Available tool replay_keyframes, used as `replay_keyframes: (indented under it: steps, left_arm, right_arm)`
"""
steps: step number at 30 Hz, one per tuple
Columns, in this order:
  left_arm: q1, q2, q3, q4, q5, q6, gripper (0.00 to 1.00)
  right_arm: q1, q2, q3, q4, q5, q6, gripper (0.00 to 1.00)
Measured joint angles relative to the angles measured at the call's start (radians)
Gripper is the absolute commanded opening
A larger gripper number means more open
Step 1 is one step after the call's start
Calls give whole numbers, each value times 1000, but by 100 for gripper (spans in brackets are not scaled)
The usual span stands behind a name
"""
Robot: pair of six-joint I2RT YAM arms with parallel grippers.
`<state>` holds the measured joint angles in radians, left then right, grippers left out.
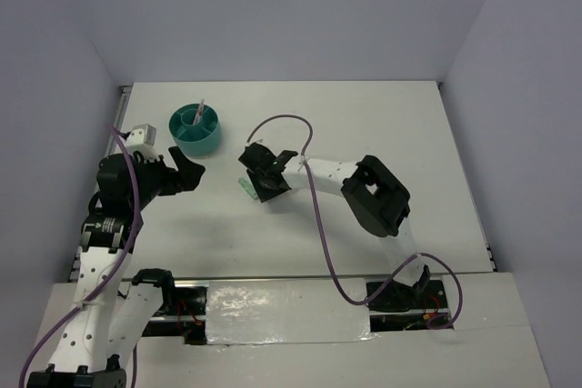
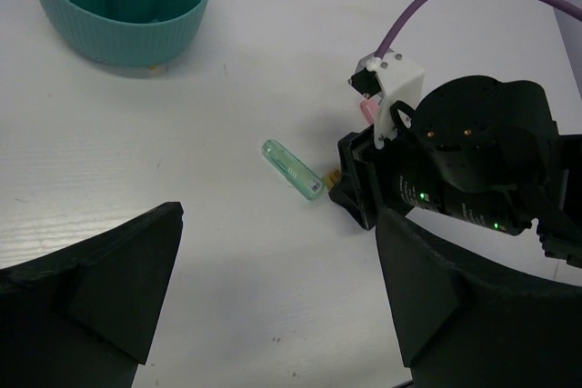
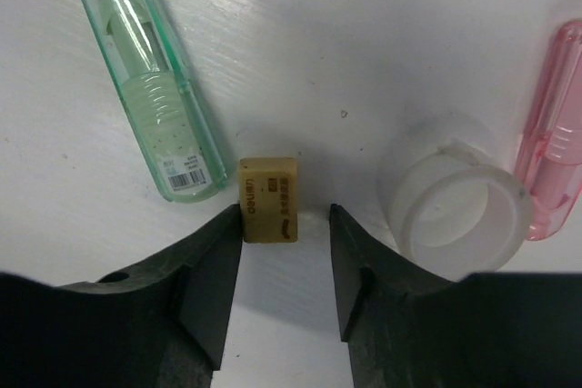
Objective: Sort the stationery into containers
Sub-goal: Pick up the stationery from the center of the board.
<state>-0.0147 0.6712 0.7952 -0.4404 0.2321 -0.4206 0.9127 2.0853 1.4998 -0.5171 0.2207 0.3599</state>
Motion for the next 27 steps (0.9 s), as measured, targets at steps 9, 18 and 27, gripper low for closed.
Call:
replay_keyframes:
  steps: [9, 18, 27]
  left_arm:
    - [0, -2, -1, 1, 23, 1, 99]
    - [-1, 29, -58, 119, 182, -92, 99]
    - [-330, 166, -143, 305, 176, -368, 94]
  right_arm:
    - [-8, 15, 21, 0, -11, -13, 10]
    - [15, -190, -246, 153, -85, -34, 5]
    - [220, -581, -374, 348, -9, -91, 5]
